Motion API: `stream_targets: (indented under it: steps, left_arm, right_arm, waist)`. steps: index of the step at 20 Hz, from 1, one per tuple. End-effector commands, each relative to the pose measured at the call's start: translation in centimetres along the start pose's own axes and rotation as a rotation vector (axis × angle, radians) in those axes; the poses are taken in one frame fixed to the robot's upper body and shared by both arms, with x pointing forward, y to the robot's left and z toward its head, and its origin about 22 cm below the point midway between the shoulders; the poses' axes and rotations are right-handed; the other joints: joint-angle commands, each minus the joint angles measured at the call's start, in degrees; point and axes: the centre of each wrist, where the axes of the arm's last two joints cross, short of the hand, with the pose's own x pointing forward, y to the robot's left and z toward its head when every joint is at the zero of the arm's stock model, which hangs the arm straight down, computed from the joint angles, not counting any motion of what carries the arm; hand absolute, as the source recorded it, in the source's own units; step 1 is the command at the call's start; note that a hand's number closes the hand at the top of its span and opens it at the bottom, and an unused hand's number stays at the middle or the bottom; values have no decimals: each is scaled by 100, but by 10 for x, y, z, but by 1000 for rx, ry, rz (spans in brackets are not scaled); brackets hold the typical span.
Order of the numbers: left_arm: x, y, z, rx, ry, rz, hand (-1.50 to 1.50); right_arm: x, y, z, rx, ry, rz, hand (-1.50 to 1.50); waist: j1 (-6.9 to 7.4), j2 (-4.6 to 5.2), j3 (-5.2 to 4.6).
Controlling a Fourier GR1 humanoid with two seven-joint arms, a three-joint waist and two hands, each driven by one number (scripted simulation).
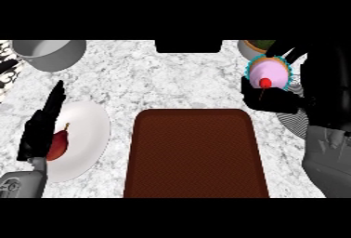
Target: Pick the cupcake from the tray and place it in the tiered basket
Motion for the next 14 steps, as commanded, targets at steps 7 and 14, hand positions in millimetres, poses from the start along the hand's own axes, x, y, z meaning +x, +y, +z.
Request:
stream_targets:
  steps: [7, 14]
  left_arm:
    - [6, 0, 0, -13, -20, 5, 0]
    - [13, -14, -9, -9, -10, 10, 0]
  right_arm:
    - [-51, 0, -51, 0, 44, 273, 150]
    - [-87, -33, -84, -90, 99, 542, 150]
  waist:
    - [76, 33, 2]
    - [34, 26, 2]
